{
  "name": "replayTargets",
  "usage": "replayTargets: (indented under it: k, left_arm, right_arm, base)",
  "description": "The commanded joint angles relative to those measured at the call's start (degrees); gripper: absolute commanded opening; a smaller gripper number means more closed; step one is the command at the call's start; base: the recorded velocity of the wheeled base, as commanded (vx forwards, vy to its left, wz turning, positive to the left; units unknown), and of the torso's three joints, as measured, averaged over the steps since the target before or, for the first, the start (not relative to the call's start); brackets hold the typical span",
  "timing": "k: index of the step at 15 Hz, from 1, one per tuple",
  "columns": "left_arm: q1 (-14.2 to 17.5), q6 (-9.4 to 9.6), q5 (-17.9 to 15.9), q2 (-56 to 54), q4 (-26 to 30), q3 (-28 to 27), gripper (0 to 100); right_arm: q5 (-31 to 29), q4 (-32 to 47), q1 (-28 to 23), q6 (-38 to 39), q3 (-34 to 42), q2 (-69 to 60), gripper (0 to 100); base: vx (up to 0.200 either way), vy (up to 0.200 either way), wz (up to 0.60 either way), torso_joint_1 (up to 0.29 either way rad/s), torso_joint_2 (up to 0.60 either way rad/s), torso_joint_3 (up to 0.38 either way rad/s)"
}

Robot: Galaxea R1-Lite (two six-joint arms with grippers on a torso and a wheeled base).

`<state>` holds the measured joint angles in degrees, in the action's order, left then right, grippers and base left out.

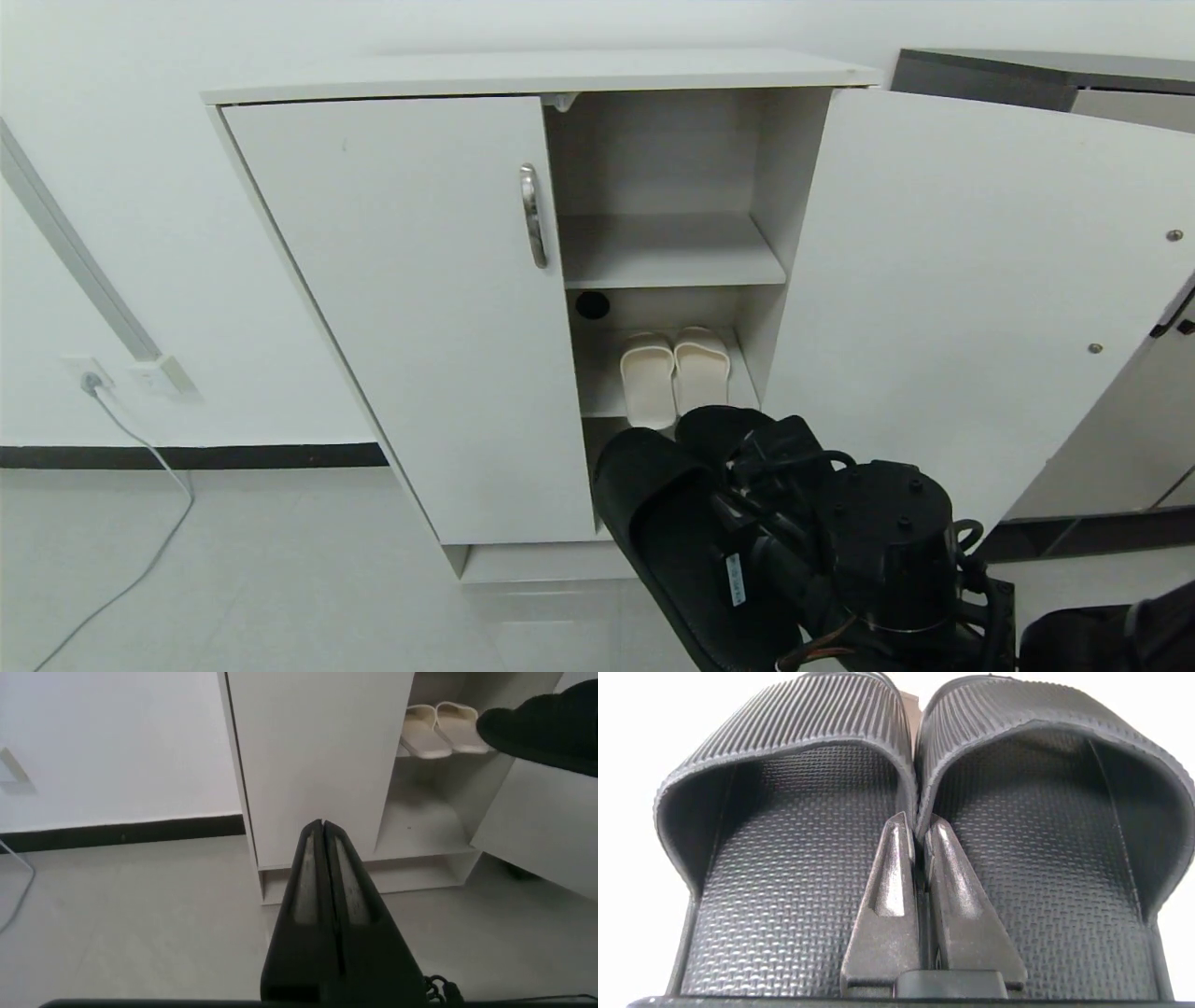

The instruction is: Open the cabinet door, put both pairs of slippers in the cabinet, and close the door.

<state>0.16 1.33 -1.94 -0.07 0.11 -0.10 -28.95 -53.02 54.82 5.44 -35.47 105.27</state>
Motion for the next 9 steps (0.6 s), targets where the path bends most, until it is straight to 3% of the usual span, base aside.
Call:
replayTargets:
  k: [1, 5, 9]
  left_arm:
    - [-0.1, -0.01, 0.0, 0.1, 0.0, 0.0, 0]
    - [-0.1, -0.01, 0.0, 0.1, 0.1, 0.0, 0]
    - [-0.1, -0.01, 0.0, 0.1, 0.0, 0.0, 0]
  right_arm:
    - [0.1, -0.3, 0.0, 0.0, -0.2, 0.7, 0]
    - [0.2, -3.3, 0.0, -0.1, -3.5, 2.9, 0]
    - [-7.5, 19.5, 0.6, 3.5, -20.1, -0.4, 0]
  base:
    - [0.000, 0.000, 0.00, 0.000, 0.00, 0.000]
    - [0.000, 0.000, 0.00, 0.000, 0.00, 0.000]
    - [0.000, 0.000, 0.00, 0.000, 0.00, 0.000]
